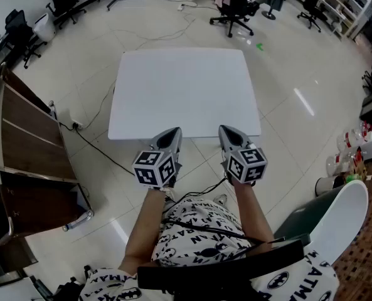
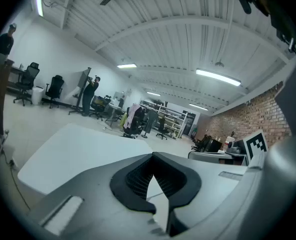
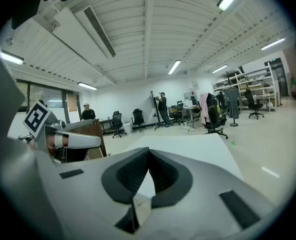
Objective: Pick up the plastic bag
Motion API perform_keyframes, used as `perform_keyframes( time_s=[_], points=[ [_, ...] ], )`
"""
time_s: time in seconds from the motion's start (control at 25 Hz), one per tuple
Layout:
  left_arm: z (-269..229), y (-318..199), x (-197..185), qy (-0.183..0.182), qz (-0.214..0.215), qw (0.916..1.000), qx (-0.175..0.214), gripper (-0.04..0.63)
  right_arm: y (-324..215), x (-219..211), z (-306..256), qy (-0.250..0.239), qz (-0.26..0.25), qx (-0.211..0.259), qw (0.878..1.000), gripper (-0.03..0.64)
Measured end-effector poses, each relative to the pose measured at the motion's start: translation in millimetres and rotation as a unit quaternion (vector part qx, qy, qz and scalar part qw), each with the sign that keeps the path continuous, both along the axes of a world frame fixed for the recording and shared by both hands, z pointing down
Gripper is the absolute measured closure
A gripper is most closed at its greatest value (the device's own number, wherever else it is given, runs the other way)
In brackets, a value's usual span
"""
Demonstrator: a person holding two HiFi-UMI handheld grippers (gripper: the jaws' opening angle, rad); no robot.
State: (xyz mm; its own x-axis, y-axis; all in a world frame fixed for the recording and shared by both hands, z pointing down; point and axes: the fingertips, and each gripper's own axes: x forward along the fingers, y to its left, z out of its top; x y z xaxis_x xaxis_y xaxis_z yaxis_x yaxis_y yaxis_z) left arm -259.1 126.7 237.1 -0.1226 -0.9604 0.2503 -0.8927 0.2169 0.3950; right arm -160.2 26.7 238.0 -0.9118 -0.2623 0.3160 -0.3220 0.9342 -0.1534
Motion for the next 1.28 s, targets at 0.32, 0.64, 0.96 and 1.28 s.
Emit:
perform_keyframes(
  time_s=[0.32, 0.64, 0.96, 1.28],
  points=[
    [-2, 0, -1, -0.003, 0.0, 1.0, 0.003, 0.592, 1, -4, -3, -0.005, -0.004, 0.002, 1.0, 0.604],
    [0, -3, 6, -0.002, 0.009, 1.0, 0.001, 0.592, 0, -2, -2, -0.011, 0.001, 0.001, 1.0, 0.604],
    [10, -16, 36, -0.005, 0.058, 0.9982, -0.017, 0.592, 2, 12, 5, -0.032, 0.017, -0.024, 0.999, 0.6],
    [32, -50, 105, -0.001, 0.147, 0.9877, -0.053, 0.592, -19, 79, 30, -0.033, 0.09, -0.047, 0.994, 0.554]
  ],
)
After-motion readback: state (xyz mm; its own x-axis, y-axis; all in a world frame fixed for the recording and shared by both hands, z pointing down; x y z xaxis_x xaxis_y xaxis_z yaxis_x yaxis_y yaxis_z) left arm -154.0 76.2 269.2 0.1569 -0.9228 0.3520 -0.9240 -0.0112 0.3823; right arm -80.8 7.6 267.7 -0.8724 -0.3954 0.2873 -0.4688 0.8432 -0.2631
